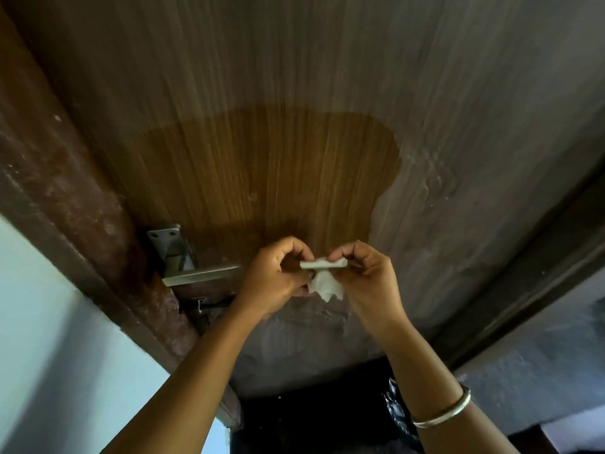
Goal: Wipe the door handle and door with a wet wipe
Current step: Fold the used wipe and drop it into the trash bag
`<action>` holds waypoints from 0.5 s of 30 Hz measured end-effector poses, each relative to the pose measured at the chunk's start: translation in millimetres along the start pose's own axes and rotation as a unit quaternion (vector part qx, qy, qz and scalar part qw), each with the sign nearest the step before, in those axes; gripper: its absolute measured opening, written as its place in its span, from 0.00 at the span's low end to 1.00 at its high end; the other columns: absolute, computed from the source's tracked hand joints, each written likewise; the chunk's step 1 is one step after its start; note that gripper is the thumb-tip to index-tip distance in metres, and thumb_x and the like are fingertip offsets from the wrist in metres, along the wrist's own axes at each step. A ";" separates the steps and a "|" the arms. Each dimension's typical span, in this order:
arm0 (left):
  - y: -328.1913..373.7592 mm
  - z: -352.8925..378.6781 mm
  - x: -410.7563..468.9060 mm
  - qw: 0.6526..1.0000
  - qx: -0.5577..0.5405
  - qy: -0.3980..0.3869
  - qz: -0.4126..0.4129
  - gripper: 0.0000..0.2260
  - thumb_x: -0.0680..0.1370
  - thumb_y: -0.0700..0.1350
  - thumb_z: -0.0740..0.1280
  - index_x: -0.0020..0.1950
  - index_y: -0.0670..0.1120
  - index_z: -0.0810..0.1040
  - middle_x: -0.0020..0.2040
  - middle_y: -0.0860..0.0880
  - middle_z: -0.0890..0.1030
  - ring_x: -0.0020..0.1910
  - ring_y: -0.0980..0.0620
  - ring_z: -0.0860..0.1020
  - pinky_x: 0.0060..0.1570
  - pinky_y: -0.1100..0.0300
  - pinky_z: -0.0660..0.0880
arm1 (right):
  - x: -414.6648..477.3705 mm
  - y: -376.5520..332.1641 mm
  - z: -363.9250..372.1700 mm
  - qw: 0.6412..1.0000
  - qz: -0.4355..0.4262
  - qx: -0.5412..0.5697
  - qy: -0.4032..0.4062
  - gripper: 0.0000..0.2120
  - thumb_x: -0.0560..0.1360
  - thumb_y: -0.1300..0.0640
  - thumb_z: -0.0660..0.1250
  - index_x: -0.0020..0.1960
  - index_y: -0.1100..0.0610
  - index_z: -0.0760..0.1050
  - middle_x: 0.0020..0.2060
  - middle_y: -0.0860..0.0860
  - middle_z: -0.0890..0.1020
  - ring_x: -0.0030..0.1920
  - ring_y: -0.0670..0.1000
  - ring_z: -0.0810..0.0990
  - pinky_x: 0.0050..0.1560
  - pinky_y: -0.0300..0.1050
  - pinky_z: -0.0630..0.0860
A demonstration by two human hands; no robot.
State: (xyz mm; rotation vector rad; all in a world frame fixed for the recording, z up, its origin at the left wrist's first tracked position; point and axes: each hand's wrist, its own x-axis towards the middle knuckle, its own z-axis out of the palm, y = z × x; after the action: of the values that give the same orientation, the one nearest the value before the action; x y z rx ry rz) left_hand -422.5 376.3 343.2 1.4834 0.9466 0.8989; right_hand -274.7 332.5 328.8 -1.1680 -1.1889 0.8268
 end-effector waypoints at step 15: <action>-114.5 203.1 7.8 0.973 0.156 -0.161 -0.052 0.11 0.65 0.36 0.75 0.38 0.48 0.78 0.32 0.52 0.77 0.29 0.60 0.75 0.35 0.63 0.74 | -129.4 98.6 -133.2 0.865 0.128 -0.336 0.350 0.13 0.68 0.68 0.72 0.42 0.51 0.76 0.34 0.46 0.80 0.33 0.47 0.79 0.35 0.47 0.77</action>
State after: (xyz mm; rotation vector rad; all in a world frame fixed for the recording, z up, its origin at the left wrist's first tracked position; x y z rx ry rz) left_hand -242.8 313.6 208.2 1.7644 0.9411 0.4261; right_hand -165.1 202.8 204.8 -2.0152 -0.7051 0.0903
